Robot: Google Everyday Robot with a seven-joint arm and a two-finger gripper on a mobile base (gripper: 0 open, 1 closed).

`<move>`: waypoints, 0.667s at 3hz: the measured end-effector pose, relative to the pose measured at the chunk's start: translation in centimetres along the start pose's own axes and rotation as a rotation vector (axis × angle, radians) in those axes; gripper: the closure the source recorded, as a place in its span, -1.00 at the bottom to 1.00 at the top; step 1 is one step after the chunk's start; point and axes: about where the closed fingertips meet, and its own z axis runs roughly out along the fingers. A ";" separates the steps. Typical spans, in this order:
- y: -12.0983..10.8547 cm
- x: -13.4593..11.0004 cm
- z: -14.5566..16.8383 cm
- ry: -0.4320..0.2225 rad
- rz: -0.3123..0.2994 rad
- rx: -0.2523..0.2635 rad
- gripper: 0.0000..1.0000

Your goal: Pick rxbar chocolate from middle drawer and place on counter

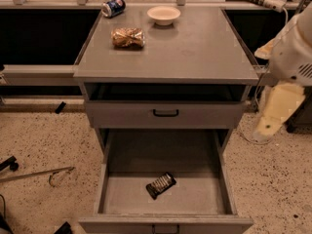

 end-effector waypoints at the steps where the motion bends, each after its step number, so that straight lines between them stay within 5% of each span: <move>1: 2.6 -2.9 6.3 -0.032 -0.017 -0.011 -1.00; 2: 6.1 -5.5 15.9 -0.087 -0.042 -0.038 -1.00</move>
Offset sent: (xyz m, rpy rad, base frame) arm 0.0290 0.1454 -0.2542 0.1503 -0.0050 0.1122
